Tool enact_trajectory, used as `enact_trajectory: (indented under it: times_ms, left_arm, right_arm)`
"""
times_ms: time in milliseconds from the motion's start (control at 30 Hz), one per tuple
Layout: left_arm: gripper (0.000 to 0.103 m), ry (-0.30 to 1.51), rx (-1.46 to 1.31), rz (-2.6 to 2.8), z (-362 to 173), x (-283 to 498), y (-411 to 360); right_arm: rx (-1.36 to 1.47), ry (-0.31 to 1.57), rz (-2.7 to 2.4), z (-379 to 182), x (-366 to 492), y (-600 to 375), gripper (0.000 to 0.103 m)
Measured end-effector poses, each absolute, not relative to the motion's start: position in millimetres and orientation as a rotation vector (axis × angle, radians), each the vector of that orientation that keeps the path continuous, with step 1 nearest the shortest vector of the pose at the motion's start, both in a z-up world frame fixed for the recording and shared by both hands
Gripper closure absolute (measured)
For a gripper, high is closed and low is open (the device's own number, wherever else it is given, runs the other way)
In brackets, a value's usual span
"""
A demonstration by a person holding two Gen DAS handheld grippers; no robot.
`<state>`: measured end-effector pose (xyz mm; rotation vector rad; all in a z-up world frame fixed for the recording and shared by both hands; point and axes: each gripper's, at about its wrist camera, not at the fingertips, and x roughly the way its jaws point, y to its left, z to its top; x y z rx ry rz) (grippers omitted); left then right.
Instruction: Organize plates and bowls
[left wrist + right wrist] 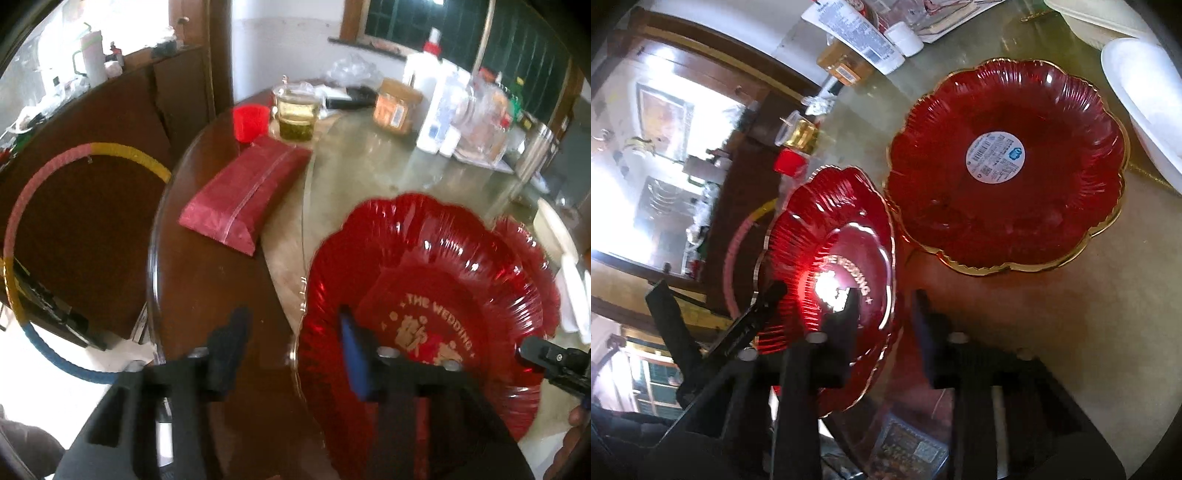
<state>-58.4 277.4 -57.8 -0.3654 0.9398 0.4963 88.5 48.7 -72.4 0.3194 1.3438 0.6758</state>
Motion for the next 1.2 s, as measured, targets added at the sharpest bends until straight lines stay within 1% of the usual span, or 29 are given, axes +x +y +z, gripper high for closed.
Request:
enact_trajectory:
  times_ms: [33,67,133,433,700,767,800,867,900,933,967,1000,1100,1200]
  left_arm:
    - [0.075,0.936,-0.358,0.485,-58,-58,275]
    - [0.081,0.936,-0.344,0.48,-57,-57,272]
    - [0.083,0.921,-0.313,0.5,-51,-57,266]
    - [0.086,0.832,-0.296,0.499,-21,-64,264]
    - [0.085,0.883,-0.317,0.501,-48,-63,266]
    - [0.084,0.882,-0.313,0.514,-50,-64,268]
    - [0.081,0.887,-0.31,0.518,-52,-64,269]
    - [0.07,0.899,-0.325,0.505,-56,-65,271]
    - [0.05,0.903,-0.331,0.503,-56,-66,273]
    - [0.034,0.893,-0.335,0.507,-55,-68,274]
    - [0.032,0.871,-0.339,0.513,-52,-72,275]
    - [0.032,0.855,-0.34,0.522,-48,-74,277]
    - [0.032,0.819,-0.342,0.56,-32,-84,282]
    - [0.032,0.754,-0.338,0.554,-3,-89,281]
  right_arm:
    - [0.31,1.347,0.676,-74,88,51,0.089]
    - [0.303,1.342,0.679,-74,88,53,0.091]
    - [0.243,1.31,0.656,-70,84,56,0.091]
    - [0.251,1.215,0.681,-47,86,54,0.091]
    - [0.236,1.272,0.673,-68,87,59,0.091]
    - [0.253,1.295,0.695,-72,88,60,0.088]
    - [0.266,1.298,0.707,-73,89,60,0.087]
    - [0.279,1.294,0.723,-73,89,59,0.086]
    - [0.294,1.294,0.737,-72,88,58,0.076]
    - [0.316,1.289,0.755,-70,88,53,0.068]
    - [0.33,1.283,0.758,-68,87,50,0.054]
    - [0.352,1.267,0.761,-64,86,42,0.048]
    - [0.393,1.228,0.769,-52,80,22,0.048]
    - [0.471,1.187,0.727,-45,78,-12,0.048]
